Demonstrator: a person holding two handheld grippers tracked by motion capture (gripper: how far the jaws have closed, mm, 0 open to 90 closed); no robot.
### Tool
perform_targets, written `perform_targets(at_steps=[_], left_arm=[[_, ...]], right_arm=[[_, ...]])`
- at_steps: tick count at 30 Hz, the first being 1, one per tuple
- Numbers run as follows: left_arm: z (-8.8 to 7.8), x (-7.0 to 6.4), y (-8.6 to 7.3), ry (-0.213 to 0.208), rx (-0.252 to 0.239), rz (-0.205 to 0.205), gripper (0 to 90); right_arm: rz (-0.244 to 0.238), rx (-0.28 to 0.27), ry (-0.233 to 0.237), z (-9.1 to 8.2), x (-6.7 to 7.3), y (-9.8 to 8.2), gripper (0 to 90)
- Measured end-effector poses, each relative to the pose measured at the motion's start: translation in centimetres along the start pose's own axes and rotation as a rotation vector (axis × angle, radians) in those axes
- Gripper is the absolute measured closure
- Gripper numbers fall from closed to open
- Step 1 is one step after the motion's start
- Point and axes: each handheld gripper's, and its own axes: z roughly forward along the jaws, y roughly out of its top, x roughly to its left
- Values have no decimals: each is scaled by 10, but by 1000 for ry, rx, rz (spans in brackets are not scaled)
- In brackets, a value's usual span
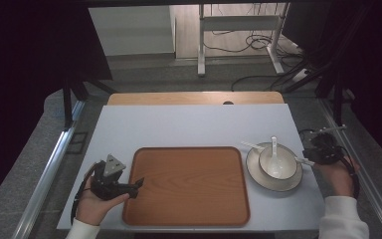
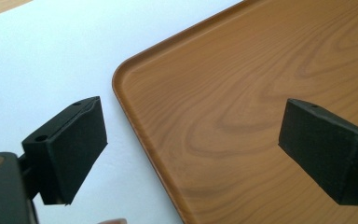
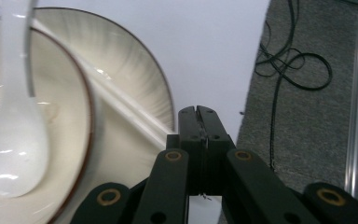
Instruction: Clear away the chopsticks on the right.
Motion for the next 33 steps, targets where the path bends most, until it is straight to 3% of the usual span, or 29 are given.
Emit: perform_targets(at_steps=[9,33], left_arm=[[-1,1,0,4,-1,1,72],[1,0,-1,5,3,-1,72]], right_arm=[[-14,8,45,0,5,-2,899],[-16,35,43,9,3,-5,899]])
